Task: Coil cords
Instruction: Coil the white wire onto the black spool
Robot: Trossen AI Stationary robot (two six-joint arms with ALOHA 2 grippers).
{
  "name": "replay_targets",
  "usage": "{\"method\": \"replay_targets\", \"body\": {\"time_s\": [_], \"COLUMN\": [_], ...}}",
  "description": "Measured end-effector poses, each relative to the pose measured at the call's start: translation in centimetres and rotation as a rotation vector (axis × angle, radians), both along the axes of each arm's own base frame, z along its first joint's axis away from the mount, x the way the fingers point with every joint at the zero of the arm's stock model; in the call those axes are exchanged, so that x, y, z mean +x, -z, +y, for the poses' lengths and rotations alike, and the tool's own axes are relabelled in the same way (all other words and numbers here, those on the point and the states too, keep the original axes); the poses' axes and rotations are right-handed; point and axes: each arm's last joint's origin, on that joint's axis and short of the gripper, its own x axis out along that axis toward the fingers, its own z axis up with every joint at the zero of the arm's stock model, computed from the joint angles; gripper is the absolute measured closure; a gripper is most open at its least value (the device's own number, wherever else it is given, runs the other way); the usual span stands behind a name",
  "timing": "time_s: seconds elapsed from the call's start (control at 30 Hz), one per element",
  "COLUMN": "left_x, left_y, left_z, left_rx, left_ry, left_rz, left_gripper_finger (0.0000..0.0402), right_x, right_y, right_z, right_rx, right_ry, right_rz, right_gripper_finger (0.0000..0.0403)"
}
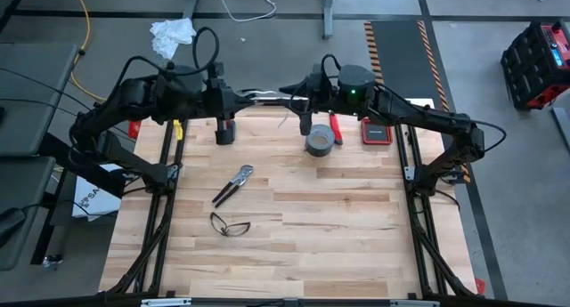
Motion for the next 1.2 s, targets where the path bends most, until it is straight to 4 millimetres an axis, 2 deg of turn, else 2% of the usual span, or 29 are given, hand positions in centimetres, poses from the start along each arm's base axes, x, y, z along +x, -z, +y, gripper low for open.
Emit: {"method": "replay_targets", "body": {"time_s": [0.53,0.87,1.2], "left_x": [-0.5,-0.4,-0.4], "left_y": [-0.5,-0.7,-0.8], "left_z": [-0.5,-0.5,-0.5], "left_rx": [-0.059,-0.081,-0.093], "left_ry": [-0.017,-0.026,-0.031], "left_rz": [-0.068,-0.095,-0.111], "left_gripper_finger": [0.0401,0.0402,0.0401], "right_x": [-0.2,-0.4,-0.2], "right_y": [1.3,2.2,2.4], "right_z": [0.2,-0.3,-0.3], "right_rx": [0.030,0.007,0.012], "right_ry": [0.012,0.084,0.086], "right_rz": [0.142,0.231,0.232], "right_gripper_finger": [0.0263,0.0263,0.0275]}}
